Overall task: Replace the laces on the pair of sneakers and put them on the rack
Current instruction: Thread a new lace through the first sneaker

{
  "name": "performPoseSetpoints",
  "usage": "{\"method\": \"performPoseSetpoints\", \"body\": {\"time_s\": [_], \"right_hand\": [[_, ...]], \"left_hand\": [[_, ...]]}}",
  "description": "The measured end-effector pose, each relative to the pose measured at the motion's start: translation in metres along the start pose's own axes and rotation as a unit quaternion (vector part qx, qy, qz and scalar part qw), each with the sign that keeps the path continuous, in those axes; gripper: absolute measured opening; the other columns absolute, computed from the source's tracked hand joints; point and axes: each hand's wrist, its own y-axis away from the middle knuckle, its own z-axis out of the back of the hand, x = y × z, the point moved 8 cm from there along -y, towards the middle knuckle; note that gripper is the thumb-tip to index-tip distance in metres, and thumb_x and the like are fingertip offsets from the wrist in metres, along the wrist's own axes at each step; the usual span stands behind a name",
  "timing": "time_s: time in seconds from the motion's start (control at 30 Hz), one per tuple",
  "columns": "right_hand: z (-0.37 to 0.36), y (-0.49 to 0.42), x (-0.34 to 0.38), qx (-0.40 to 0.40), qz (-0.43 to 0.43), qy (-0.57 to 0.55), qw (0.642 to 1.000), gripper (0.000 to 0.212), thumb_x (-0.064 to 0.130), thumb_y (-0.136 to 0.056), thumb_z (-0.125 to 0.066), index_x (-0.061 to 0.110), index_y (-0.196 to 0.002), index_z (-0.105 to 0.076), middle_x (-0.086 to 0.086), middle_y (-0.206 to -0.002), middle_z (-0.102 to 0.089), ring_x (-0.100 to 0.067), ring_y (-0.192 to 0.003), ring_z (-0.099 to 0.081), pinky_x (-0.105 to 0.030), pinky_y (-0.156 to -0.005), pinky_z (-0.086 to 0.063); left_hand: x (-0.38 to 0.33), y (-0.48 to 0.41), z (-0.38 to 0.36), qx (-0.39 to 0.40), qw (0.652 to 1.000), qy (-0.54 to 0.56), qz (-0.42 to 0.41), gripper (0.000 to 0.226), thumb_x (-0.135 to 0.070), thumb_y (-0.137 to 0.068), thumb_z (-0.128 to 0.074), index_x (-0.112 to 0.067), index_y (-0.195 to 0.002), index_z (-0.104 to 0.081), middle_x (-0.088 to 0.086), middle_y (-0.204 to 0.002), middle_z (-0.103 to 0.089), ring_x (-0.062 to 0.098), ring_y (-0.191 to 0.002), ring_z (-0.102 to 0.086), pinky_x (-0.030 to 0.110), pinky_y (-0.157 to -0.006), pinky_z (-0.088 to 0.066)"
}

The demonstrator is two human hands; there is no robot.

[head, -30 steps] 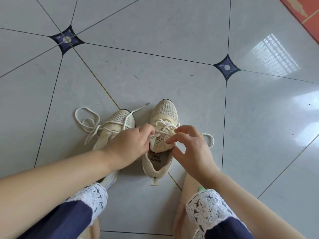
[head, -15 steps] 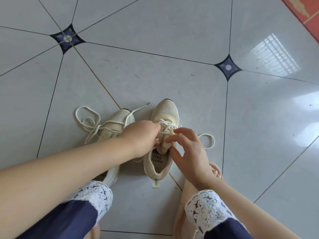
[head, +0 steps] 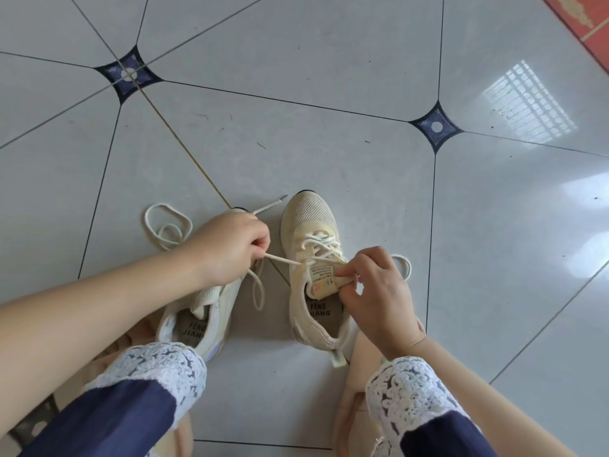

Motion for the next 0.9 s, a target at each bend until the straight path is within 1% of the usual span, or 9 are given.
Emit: {"method": "performPoseSetpoints", "body": {"time_s": [0.13, 0.23, 0.33, 0.4, 0.47, 0.53, 0.63, 0.77, 0.9], "right_hand": [[0.002, -0.001, 0.001, -0.008, 0.006, 0.007, 1.000, 0.020, -0.005, -0.064, -0.072, 0.013, -0.072, -0.068, 0.004, -0.084, -0.056, -0.006, -0.063, -0.047, -0.004, -0.054, -0.030], [0.003, -0.002, 0.001, -0.003, 0.002, 0.001, 1.000, 0.020, -0.003, -0.067, -0.072, 0.016, -0.076, -0.069, 0.008, -0.086, -0.055, -0.004, -0.063, -0.049, -0.005, -0.055, -0.033], [0.001, -0.002, 0.002, 0.041, -0.004, -0.045, 0.998, 0.027, 0.002, -0.070, -0.065, 0.024, -0.085, -0.070, 0.013, -0.091, -0.054, -0.003, -0.073, -0.055, -0.010, -0.060, -0.042], [-0.001, -0.003, -0.003, 0.079, -0.056, -0.123, 0.988, 0.029, 0.012, -0.068, -0.057, 0.033, -0.085, -0.069, 0.017, -0.093, -0.057, 0.002, -0.086, -0.056, -0.007, -0.071, -0.041], [0.000, -0.007, -0.010, 0.087, -0.120, -0.186, 0.971, 0.028, 0.019, -0.069, -0.052, 0.039, -0.082, -0.068, 0.017, -0.091, -0.063, 0.006, -0.090, -0.057, -0.004, -0.076, -0.039], [0.000, -0.016, -0.018, 0.084, -0.169, -0.210, 0.959, 0.023, 0.019, -0.076, -0.055, 0.037, -0.080, -0.069, 0.019, -0.085, -0.068, 0.006, -0.086, -0.060, -0.014, -0.080, -0.044], [-0.006, -0.034, -0.020, 0.117, -0.181, -0.173, 0.961, 0.019, 0.018, -0.080, -0.060, 0.035, -0.077, -0.067, 0.017, -0.080, -0.069, 0.003, -0.080, -0.062, -0.018, -0.076, -0.048], [-0.016, -0.047, -0.016, 0.179, -0.157, -0.100, 0.966, 0.014, 0.021, -0.081, -0.063, 0.033, -0.075, -0.066, 0.004, -0.080, -0.069, -0.013, -0.076, -0.062, -0.024, -0.070, -0.047], [-0.020, -0.055, -0.008, 0.210, -0.116, -0.049, 0.970, 0.013, 0.023, -0.082, -0.064, 0.034, -0.076, -0.062, 0.014, -0.078, -0.061, 0.005, -0.067, -0.054, -0.002, -0.061, -0.039]], "left_hand": [[0.006, 0.006, 0.003, -0.025, 0.999, -0.021, 0.012, 0.030, -0.008, -0.084, -0.056, -0.024, -0.062, -0.044, -0.007, -0.073, -0.044, 0.006, -0.069, -0.040, 0.027, -0.061, -0.026], [0.004, 0.005, 0.000, -0.012, 1.000, -0.012, 0.010, 0.030, -0.010, -0.084, -0.057, -0.026, -0.062, -0.043, -0.009, -0.073, -0.044, 0.004, -0.070, -0.040, 0.025, -0.061, -0.023], [-0.006, 0.002, -0.008, 0.012, 1.000, 0.025, 0.012, 0.018, -0.022, -0.084, -0.059, -0.027, -0.070, -0.049, -0.011, -0.080, -0.050, 0.010, -0.082, -0.048, 0.023, -0.069, -0.031], [-0.016, 0.000, -0.007, -0.021, 0.997, 0.067, 0.012, 0.011, -0.032, -0.082, -0.062, -0.026, -0.080, -0.053, -0.014, -0.082, -0.051, 0.008, -0.082, -0.049, 0.022, -0.072, -0.034], [-0.024, -0.002, -0.009, -0.049, 0.993, 0.103, 0.023, 0.019, -0.041, -0.079, -0.062, -0.027, -0.086, -0.051, -0.017, -0.082, -0.048, 0.005, -0.080, -0.048, 0.022, -0.074, -0.038], [-0.030, -0.003, -0.015, -0.055, 0.991, 0.115, 0.039, 0.033, -0.048, -0.075, -0.064, -0.024, -0.092, -0.049, -0.015, -0.087, -0.046, 0.007, -0.081, -0.049, 0.024, -0.077, -0.042], [-0.036, -0.006, -0.029, -0.029, 0.993, 0.102, 0.054, 0.048, -0.048, -0.072, -0.067, -0.019, -0.105, -0.047, -0.008, -0.105, -0.045, 0.011, -0.090, -0.049, 0.028, -0.082, -0.043], [-0.048, -0.012, -0.037, -0.015, 0.996, 0.081, 0.034, 0.049, -0.037, -0.075, -0.067, -0.016, -0.113, -0.044, 0.000, -0.115, -0.044, 0.017, -0.103, -0.049, 0.033, -0.086, -0.043], [-0.039, -0.013, -0.038, -0.021, 0.991, 0.118, 0.059, 0.048, -0.026, -0.075, -0.068, -0.012, -0.114, -0.043, 0.005, -0.117, -0.046, 0.019, -0.106, -0.050, 0.036, -0.090, -0.044]]}}
